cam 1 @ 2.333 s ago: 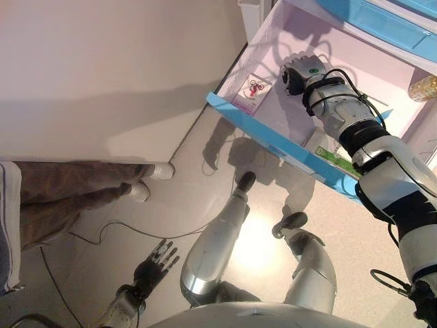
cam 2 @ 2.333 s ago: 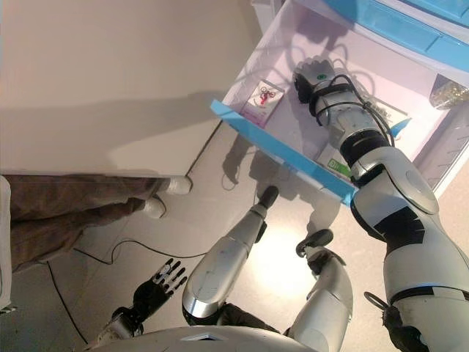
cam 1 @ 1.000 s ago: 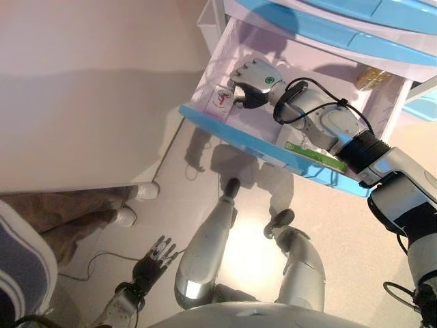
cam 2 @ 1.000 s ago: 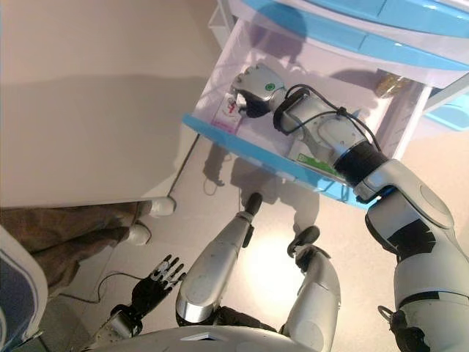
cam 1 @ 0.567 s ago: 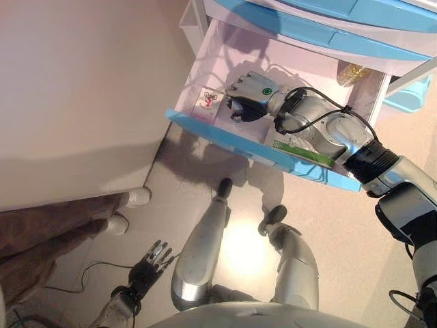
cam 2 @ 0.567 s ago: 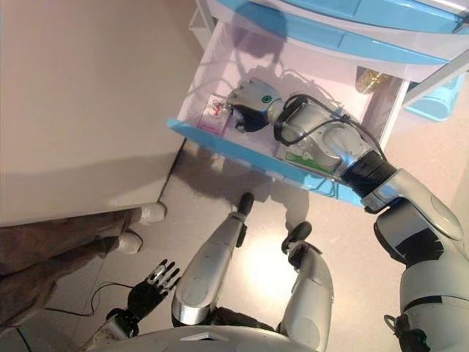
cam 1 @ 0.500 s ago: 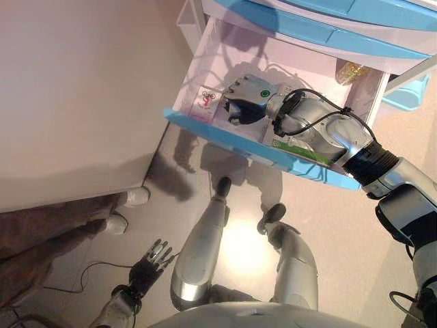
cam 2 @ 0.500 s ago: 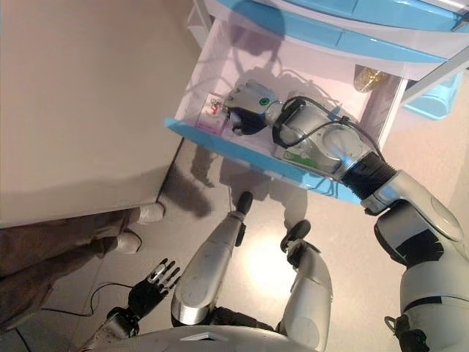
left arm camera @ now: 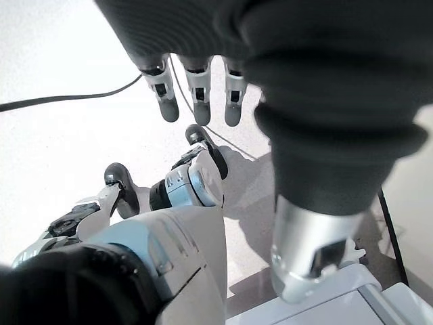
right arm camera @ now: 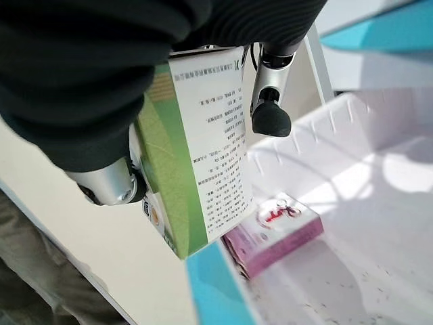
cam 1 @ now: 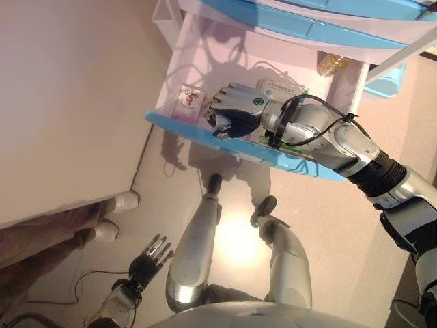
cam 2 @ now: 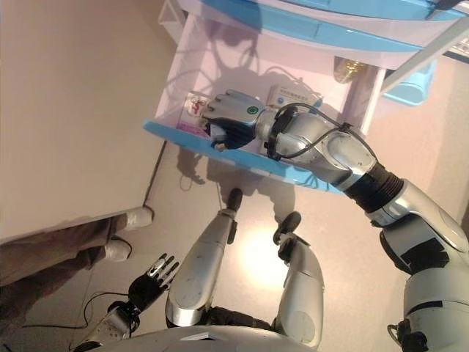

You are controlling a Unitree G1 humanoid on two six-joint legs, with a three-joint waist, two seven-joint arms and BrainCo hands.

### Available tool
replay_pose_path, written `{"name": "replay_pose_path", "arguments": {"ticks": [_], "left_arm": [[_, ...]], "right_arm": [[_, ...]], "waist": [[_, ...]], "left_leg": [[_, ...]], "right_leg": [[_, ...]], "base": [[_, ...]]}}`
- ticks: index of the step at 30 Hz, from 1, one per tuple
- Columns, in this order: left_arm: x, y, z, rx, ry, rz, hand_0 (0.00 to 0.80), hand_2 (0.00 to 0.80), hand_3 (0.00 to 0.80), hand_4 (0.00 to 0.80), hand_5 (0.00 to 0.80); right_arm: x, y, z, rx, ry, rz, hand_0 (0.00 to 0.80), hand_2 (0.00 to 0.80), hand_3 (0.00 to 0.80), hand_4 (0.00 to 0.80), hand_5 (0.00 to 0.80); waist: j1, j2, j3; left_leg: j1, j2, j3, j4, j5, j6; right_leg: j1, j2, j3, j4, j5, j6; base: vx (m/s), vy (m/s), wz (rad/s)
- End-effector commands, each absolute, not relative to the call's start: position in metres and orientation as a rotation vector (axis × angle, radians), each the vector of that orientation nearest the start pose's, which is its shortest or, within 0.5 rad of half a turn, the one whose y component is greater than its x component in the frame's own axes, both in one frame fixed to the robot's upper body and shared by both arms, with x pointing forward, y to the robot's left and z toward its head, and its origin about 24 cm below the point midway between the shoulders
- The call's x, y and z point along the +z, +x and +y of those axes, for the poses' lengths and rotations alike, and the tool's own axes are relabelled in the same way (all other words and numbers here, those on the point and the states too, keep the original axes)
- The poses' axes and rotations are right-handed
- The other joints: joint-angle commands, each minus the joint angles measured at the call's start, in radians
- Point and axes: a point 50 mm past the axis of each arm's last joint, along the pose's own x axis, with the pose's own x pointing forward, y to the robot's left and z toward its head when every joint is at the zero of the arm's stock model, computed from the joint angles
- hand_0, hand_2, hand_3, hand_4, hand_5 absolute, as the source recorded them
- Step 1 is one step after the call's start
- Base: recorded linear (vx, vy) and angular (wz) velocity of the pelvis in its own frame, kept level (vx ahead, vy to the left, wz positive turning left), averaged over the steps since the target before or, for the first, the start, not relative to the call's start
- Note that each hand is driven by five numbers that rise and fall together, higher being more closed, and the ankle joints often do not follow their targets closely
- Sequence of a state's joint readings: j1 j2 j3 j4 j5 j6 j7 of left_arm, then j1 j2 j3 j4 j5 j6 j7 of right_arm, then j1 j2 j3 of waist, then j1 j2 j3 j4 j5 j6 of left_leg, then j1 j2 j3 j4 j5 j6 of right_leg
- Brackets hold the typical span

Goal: Open the drawer and pick up the medicine

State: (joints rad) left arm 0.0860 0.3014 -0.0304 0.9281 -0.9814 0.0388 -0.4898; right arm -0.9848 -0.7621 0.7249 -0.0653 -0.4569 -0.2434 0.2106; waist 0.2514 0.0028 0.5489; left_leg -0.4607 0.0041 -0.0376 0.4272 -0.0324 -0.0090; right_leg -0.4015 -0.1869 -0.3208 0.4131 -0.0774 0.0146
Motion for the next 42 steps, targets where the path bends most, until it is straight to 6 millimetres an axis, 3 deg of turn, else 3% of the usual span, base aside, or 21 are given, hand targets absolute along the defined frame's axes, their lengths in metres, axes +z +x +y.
{"name": "replay_pose_path", "arguments": {"ticks": [1, 7, 16, 24, 42], "left_arm": [[-0.130, 0.109, 0.254, 0.209, -0.779, 0.711, 0.000, 0.000, 0.000, 0.000, 0.000], [-0.132, 0.106, 0.253, 0.237, -0.782, 0.713, 0.000, 0.000, 0.000, 0.000, 0.000], [-0.145, 0.081, 0.249, 0.307, -0.771, 0.808, 0.000, 0.000, 0.000, 0.000, 0.000], [-0.152, 0.062, 0.245, 0.352, -0.754, 0.886, 0.000, 0.000, 0.000, 0.000, 0.000], [-0.157, 0.034, 0.253, 0.456, -0.733, 0.979, 0.000, 0.000, 0.000, 0.000, 0.000]], "right_arm": [[0.269, 0.263, -0.058, 0.741, -1.403, -1.168, 0.800, 0.800, 0.800, 0.800, 0.800], [0.284, 0.237, -0.066, 0.755, -1.337, -1.259, 0.800, 0.800, 0.800, 0.800, 0.800], [0.302, 0.209, -0.081, 0.714, -1.273, -1.379, 0.800, 0.800, 0.800, 0.800, 0.800], [0.321, 0.201, -0.090, 0.616, -1.229, -1.432, 0.800, 0.800, 0.800, 0.800, 0.800], [0.357, 0.204, -0.099, 0.409, -1.203, -1.510, 0.800, 0.800, 0.800, 0.800, 0.800]], "waist": [[-0.006, -0.008, -0.029], [-0.035, -0.018, -0.035], [-0.070, -0.037, -0.138], [-0.082, -0.051, -0.216], [-0.083, -0.071, -0.324]], "left_leg": [[0.117, -0.036, 0.080, -0.159, -0.053, 0.047], [0.206, -0.030, 0.101, -0.213, -0.046, 0.040], [0.314, -0.034, 0.117, -0.290, -0.052, 0.031], [0.381, -0.037, 0.114, -0.331, -0.056, 0.030], [0.449, -0.042, 0.109, -0.364, -0.063, 0.034]], "right_leg": [[0.058, 0.017, 0.031, 0.121, -0.088, 0.072], [0.129, 0.027, 0.051, 0.081, -0.074, 0.084], [0.228, 0.037, 0.070, 0.005, -0.067, 0.097], [0.286, 0.043, 0.082, -0.028, -0.066, 0.098], [0.348, 0.037, 0.084, -0.070, -0.046, 0.109]], "base": [[-0.021, -0.044, -0.26], [-0.011, -0.026, -0.19], [0.074, -0.009, -0.12], [0.103, 0.000, -0.11], [0.082, 0.005, -0.03]]}}
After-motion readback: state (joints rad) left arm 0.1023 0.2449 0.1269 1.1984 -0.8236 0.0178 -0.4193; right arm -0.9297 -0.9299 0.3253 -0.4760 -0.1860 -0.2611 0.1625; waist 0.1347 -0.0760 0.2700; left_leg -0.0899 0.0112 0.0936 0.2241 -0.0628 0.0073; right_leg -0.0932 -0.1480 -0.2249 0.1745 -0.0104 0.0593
